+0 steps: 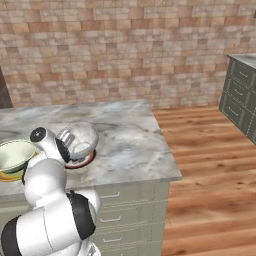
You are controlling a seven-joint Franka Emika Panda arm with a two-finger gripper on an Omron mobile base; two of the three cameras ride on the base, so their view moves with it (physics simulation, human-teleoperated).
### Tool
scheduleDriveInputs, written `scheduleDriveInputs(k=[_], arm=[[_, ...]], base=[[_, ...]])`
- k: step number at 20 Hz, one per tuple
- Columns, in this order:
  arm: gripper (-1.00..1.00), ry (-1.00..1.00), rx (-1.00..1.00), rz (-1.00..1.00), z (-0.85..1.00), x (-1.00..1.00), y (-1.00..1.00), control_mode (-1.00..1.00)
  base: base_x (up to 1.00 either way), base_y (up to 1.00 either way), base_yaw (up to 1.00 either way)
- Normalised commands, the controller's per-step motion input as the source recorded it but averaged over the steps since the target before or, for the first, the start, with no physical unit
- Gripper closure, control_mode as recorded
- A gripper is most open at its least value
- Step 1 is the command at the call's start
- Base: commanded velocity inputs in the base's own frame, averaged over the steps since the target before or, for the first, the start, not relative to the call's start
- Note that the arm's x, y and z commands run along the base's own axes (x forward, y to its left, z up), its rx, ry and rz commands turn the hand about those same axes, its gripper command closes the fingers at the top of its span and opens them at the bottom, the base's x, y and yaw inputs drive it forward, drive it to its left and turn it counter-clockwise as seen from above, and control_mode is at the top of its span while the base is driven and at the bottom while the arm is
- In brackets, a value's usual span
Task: Move the bowls from the cabinet to the plates on the dining table.
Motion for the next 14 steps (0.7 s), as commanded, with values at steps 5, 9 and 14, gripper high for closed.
scheduleDriveInputs(k=[5,9,14], arm=[[1.0,0.0,0.0,0.07,-0.12,0.0,0.0,-1.0],[1.0,0.0,0.02,0.11,-0.28,-0.01,0.0,-1.0],[1.0,0.0,0.0,0.11,-0.43,-0.06,0.0,-1.0]], base=[[0.0,0.0,0.0],[0.0,0.0,0.0],[0.0,0.0,0.0]])
